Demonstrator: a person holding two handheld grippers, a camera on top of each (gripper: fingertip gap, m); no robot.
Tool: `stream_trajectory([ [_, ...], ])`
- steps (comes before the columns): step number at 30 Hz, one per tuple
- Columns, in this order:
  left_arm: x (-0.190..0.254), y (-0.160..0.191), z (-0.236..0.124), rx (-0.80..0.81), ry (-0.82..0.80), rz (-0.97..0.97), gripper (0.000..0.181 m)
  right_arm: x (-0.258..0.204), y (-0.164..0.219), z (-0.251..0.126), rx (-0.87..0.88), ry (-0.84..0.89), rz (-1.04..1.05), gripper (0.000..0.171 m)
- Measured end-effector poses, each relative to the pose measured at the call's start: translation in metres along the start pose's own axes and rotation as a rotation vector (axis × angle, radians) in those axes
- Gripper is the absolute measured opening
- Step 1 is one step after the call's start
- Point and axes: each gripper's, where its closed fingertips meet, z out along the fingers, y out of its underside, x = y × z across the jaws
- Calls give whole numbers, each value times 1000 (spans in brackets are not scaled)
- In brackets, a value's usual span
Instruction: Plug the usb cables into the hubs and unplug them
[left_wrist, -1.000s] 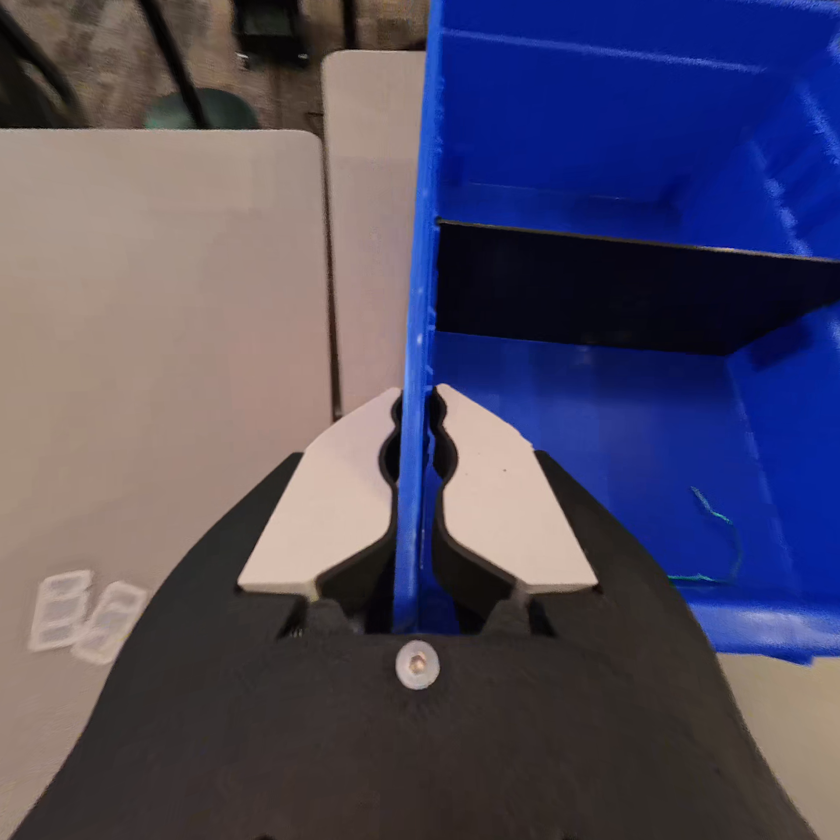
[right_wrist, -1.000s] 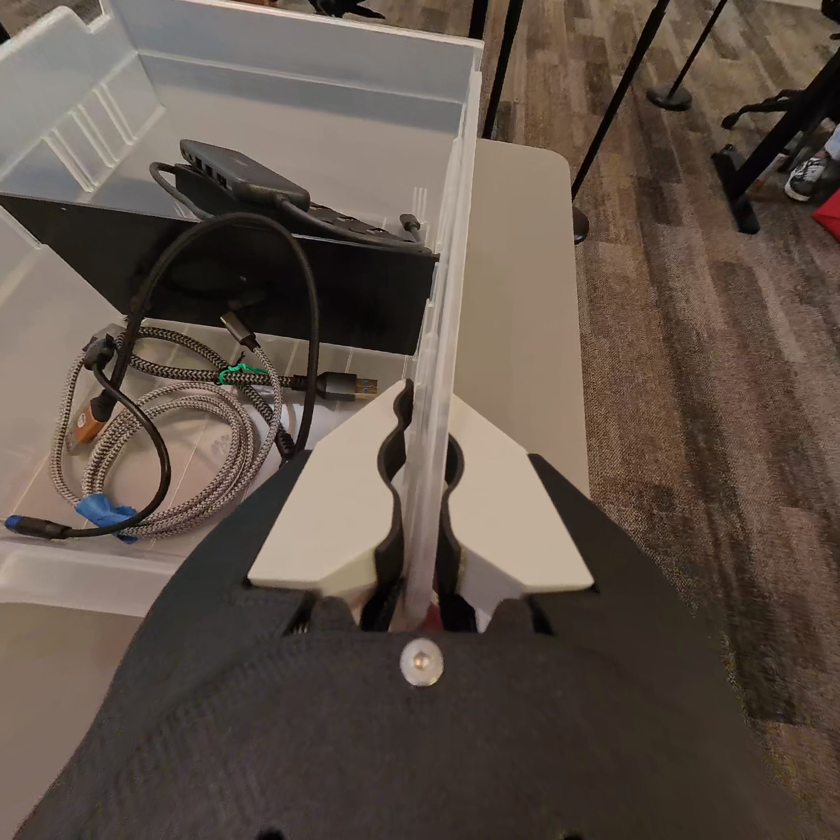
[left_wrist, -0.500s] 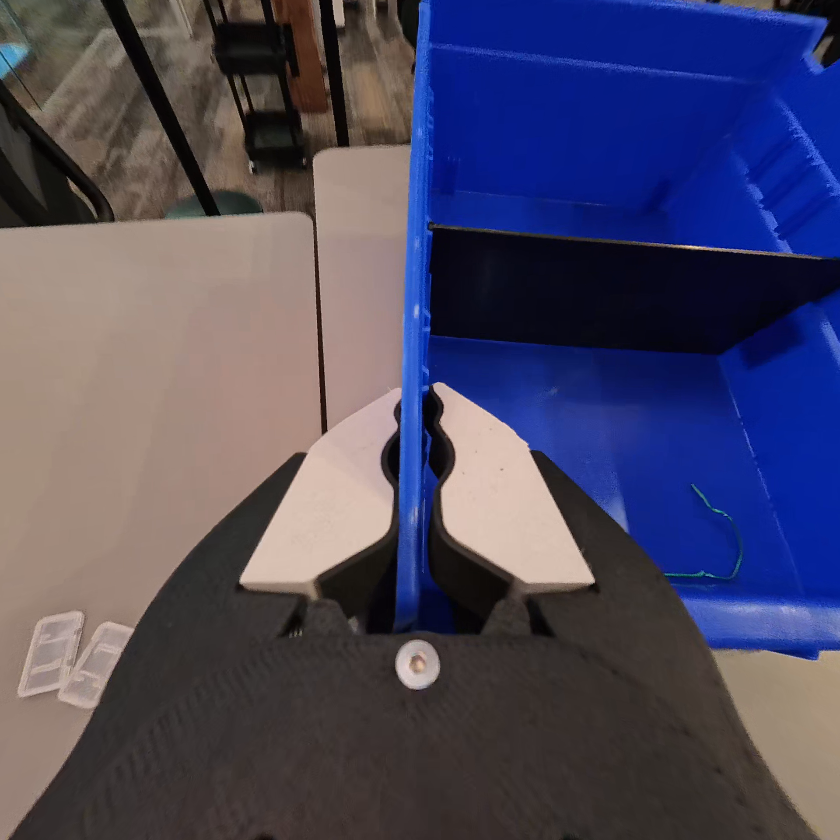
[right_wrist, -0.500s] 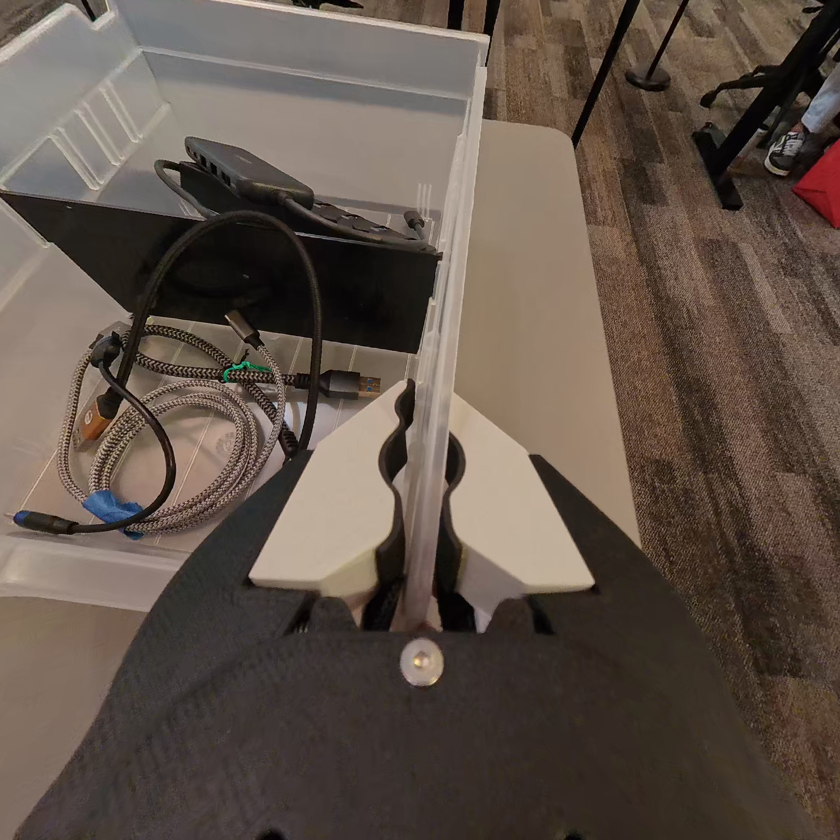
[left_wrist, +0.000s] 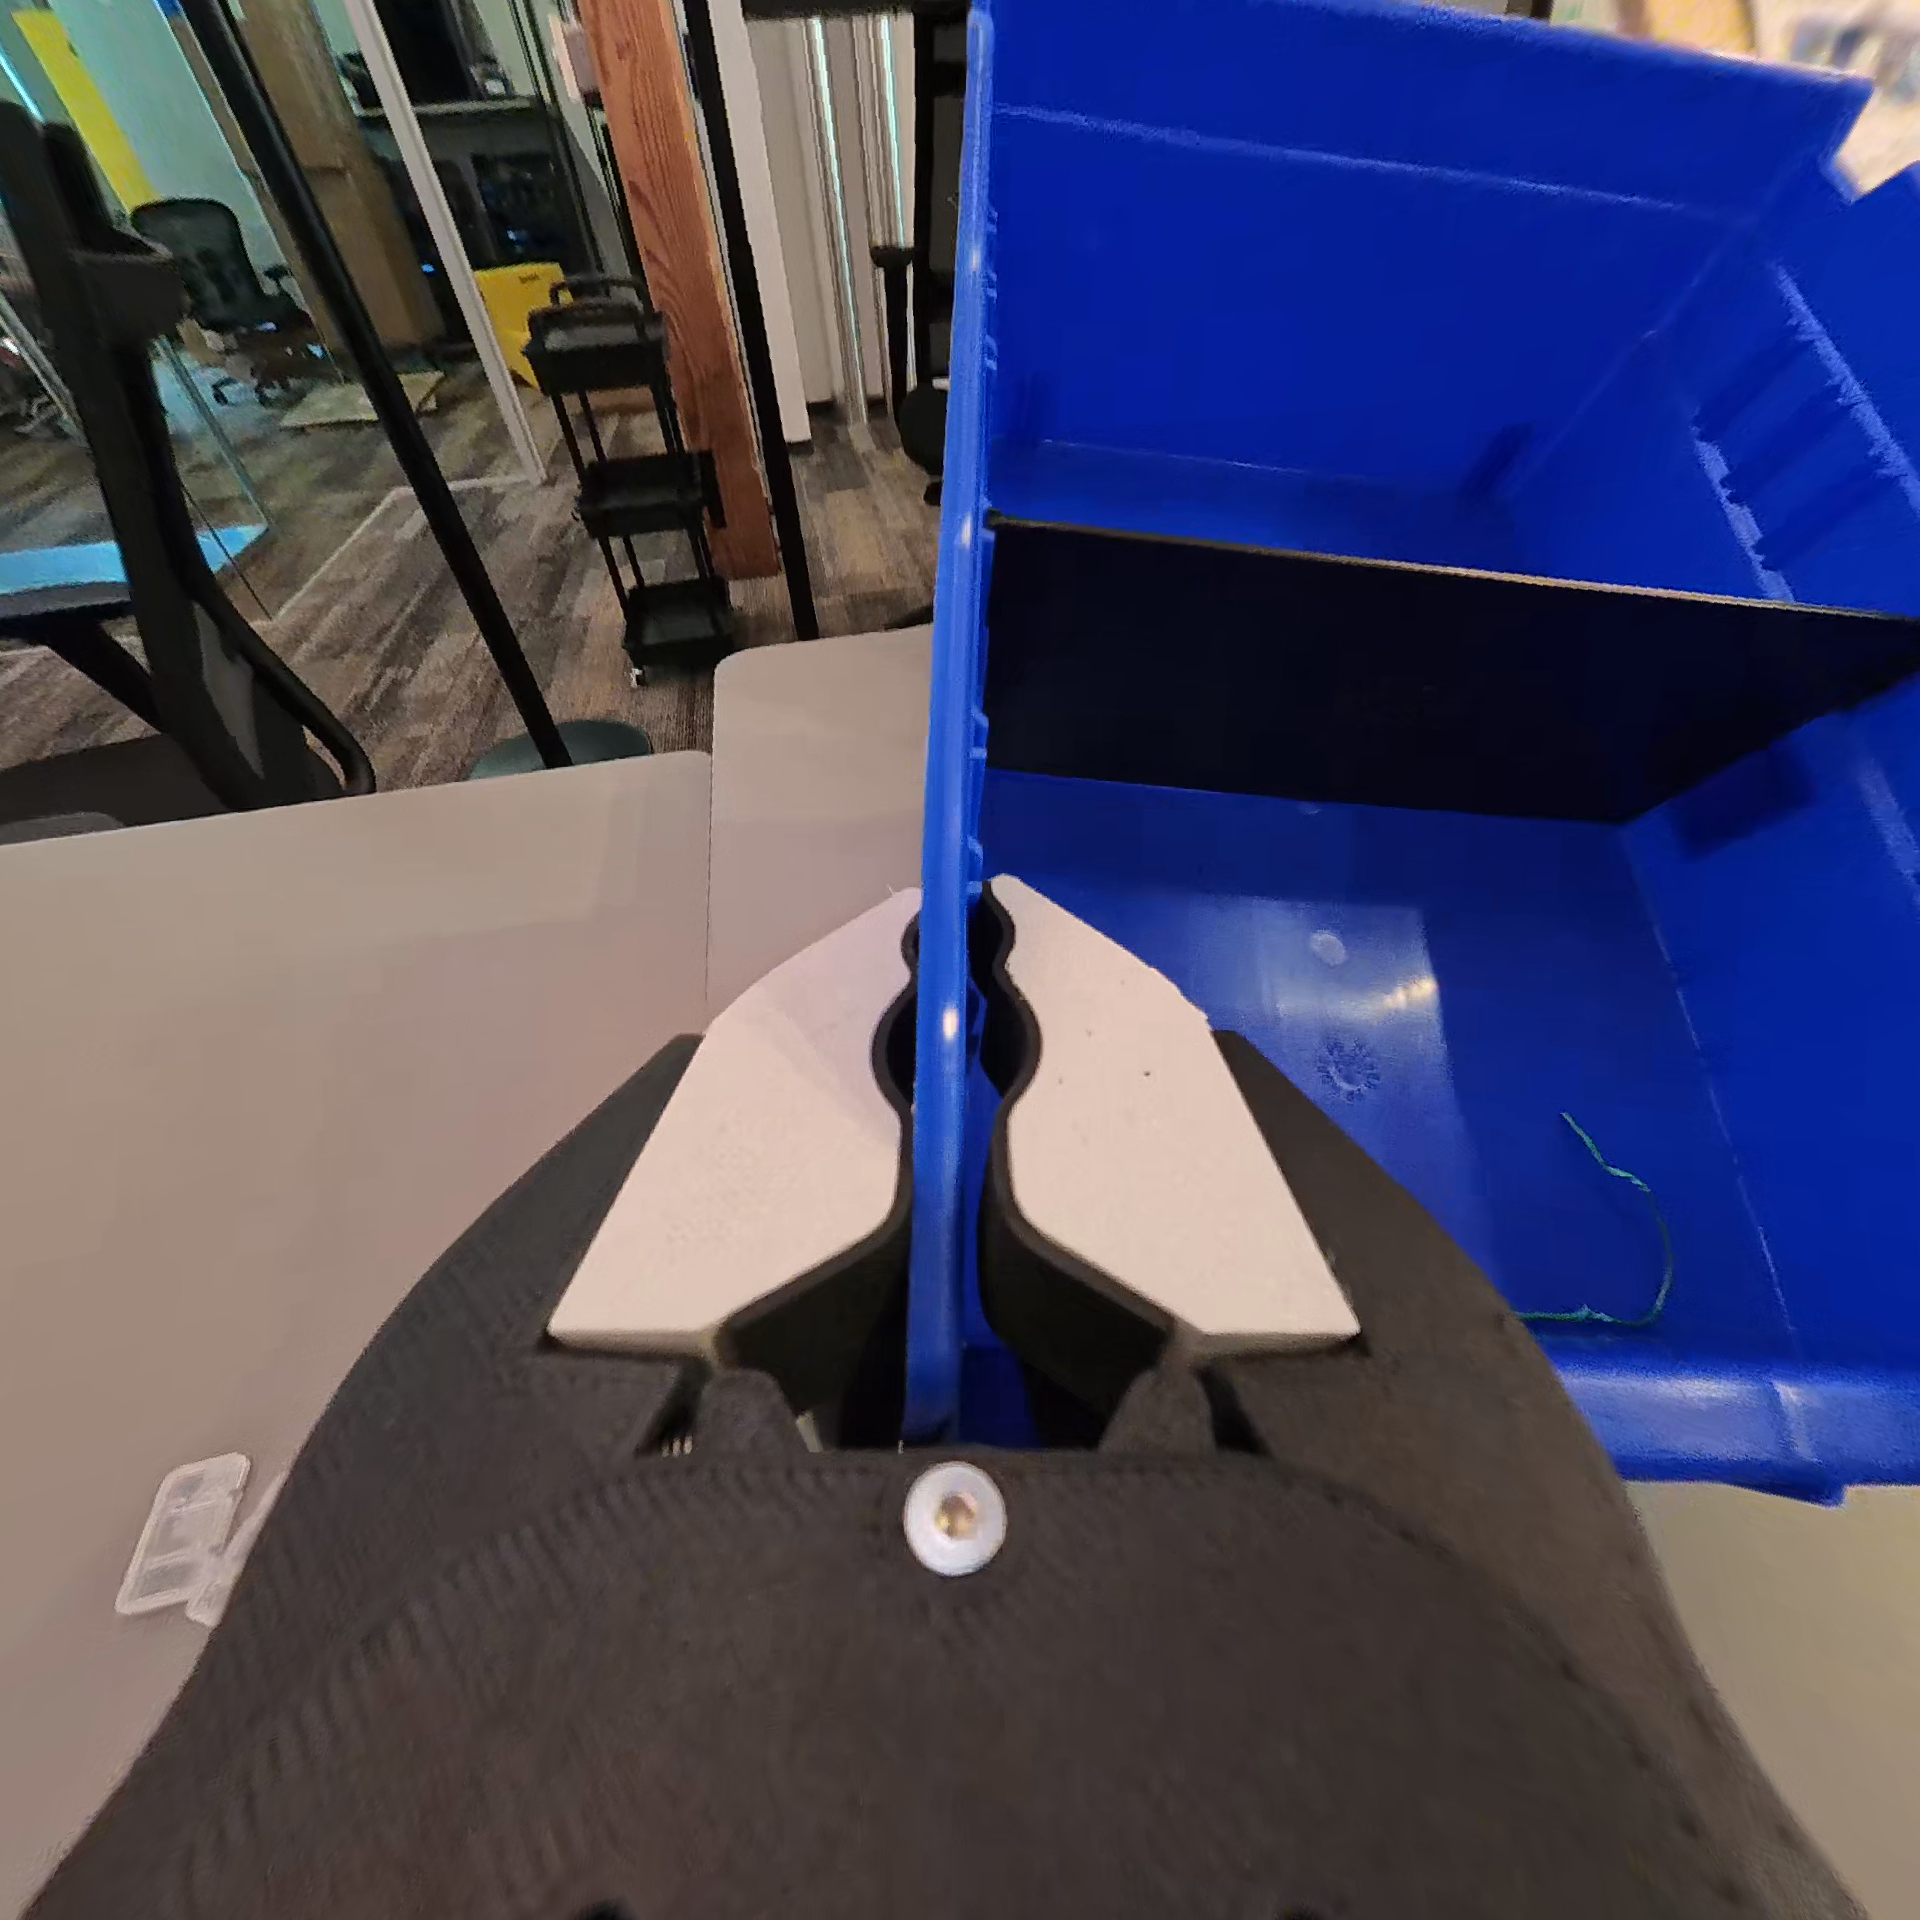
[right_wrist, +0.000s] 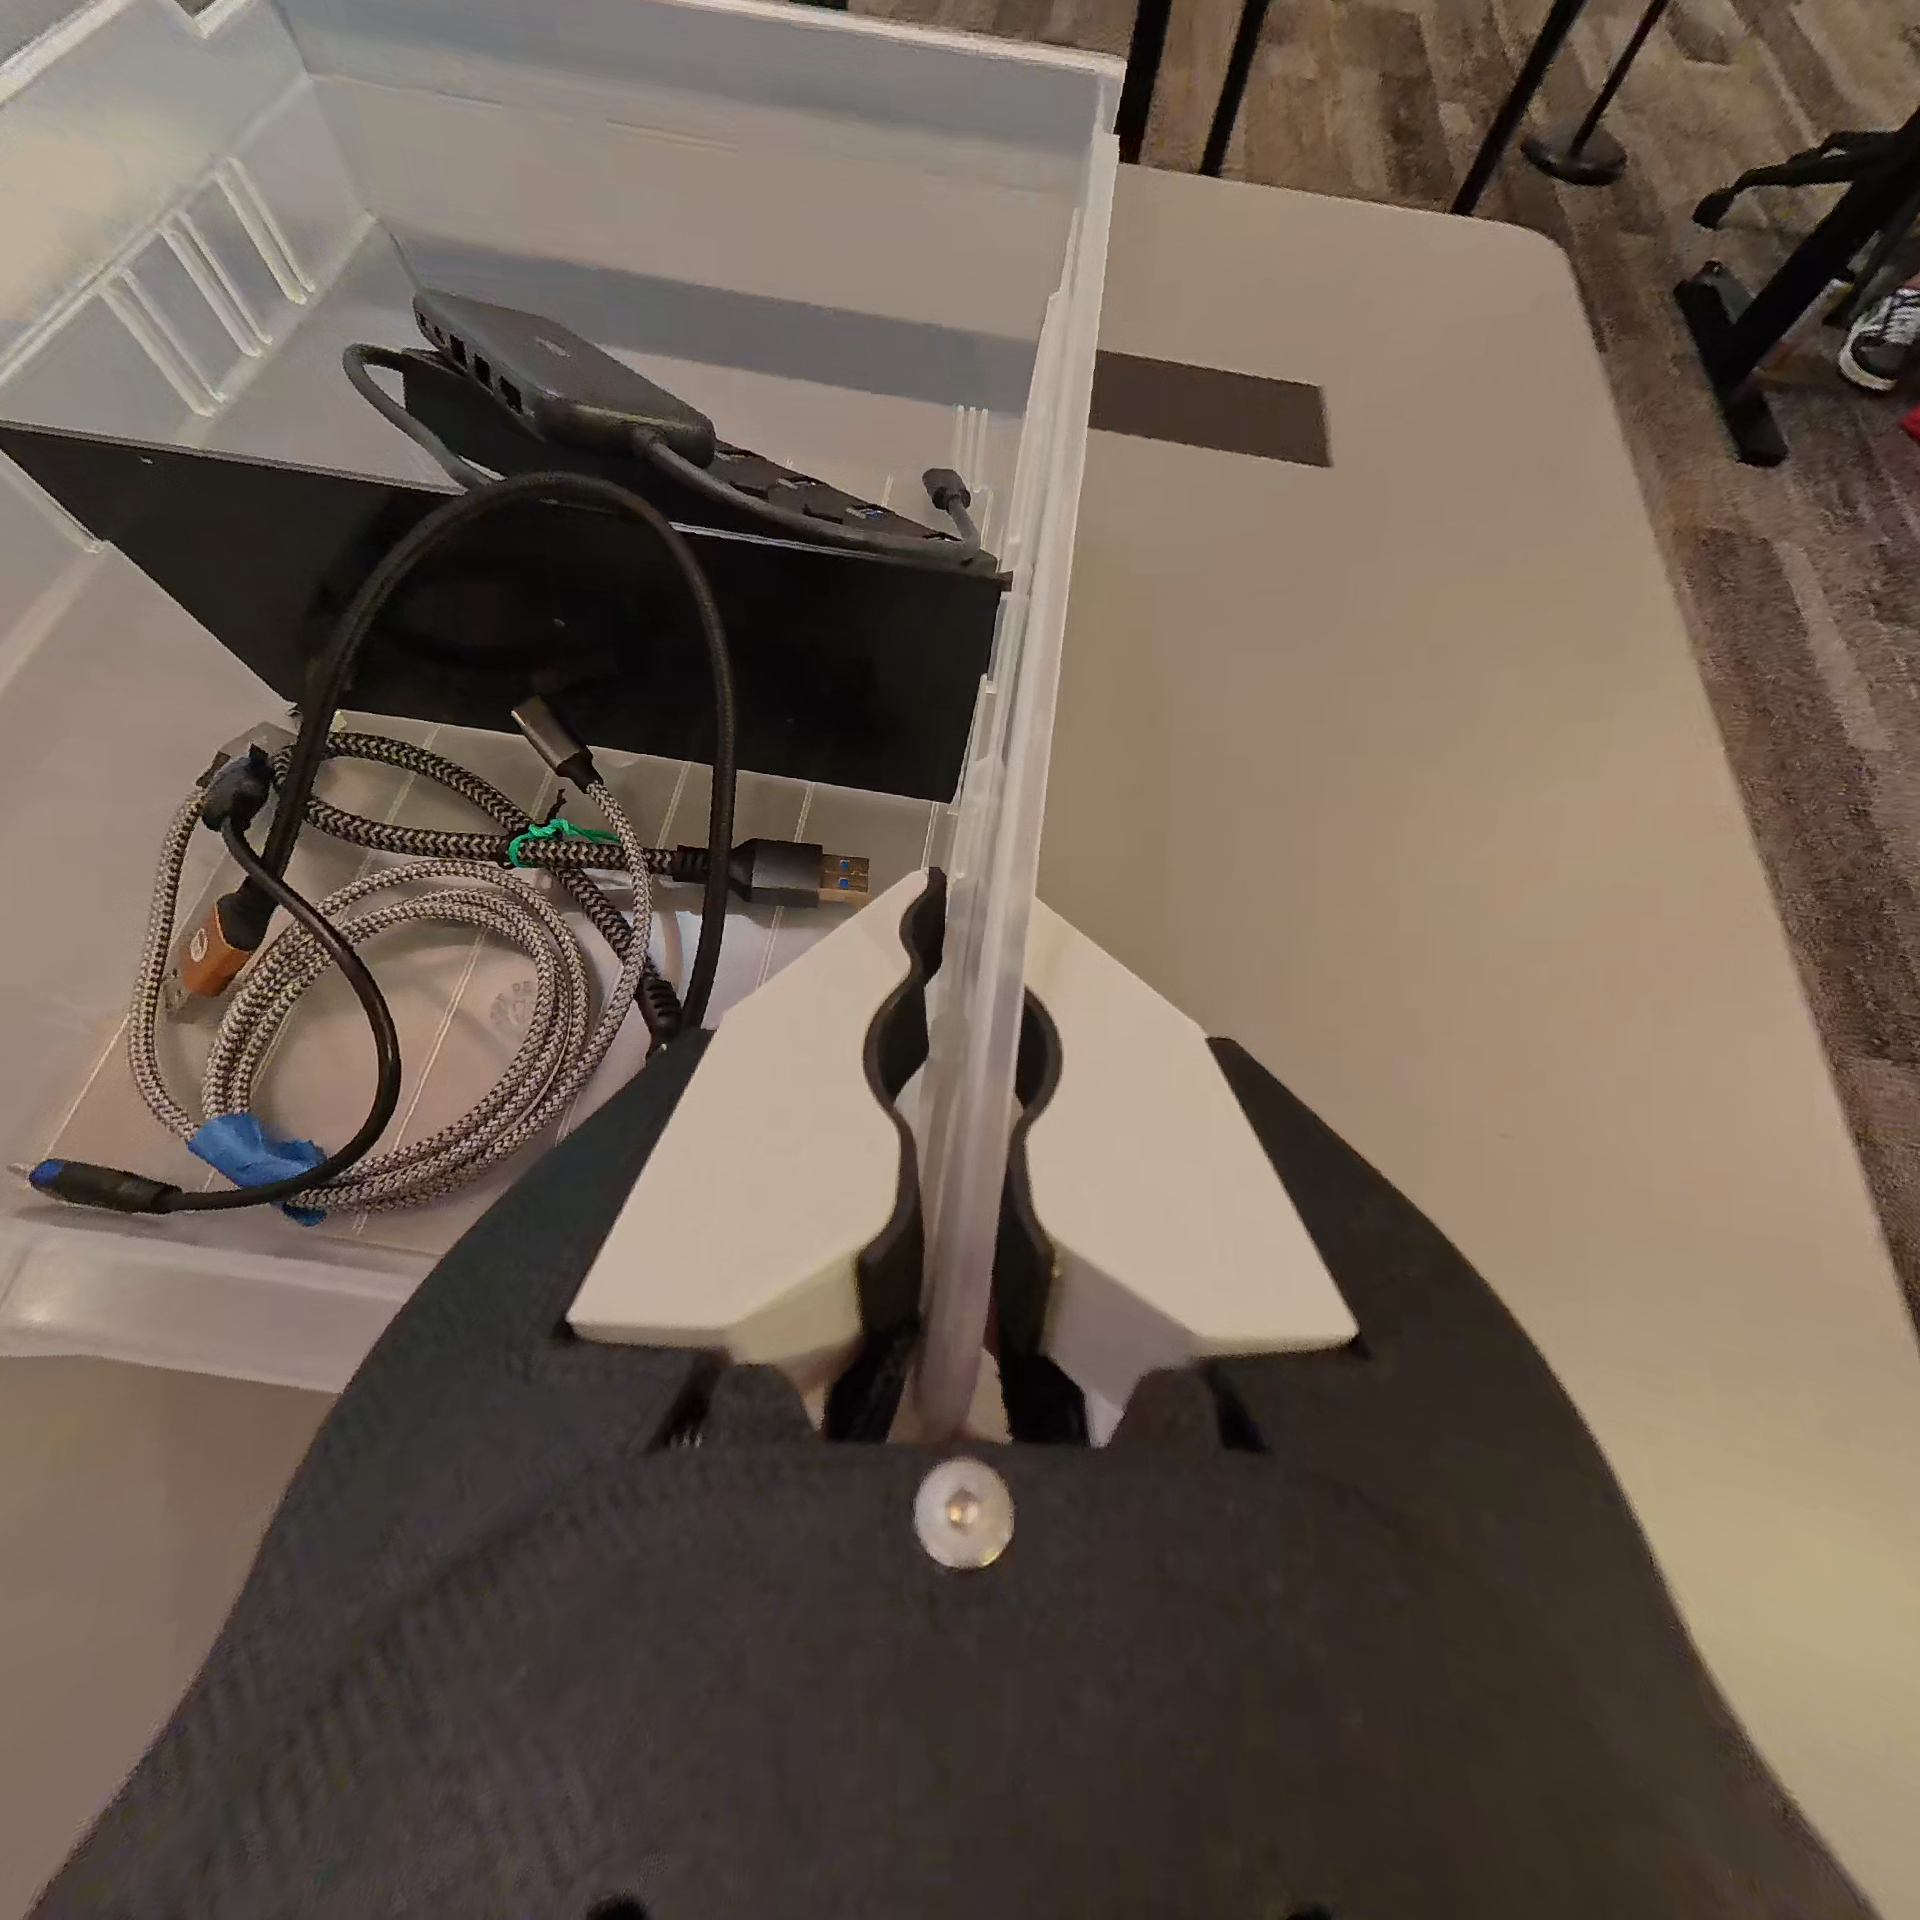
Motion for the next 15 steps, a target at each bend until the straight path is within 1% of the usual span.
stream_trajectory([
  [8, 7, -28, -45, 110, -23, -74, 5, -89, 1, -12, -6, -88, -60, 3],
  [15, 5, -35, -83, 162, -58, -114, 5, -155, -4, -15, 14, -137, -129, 4],
])
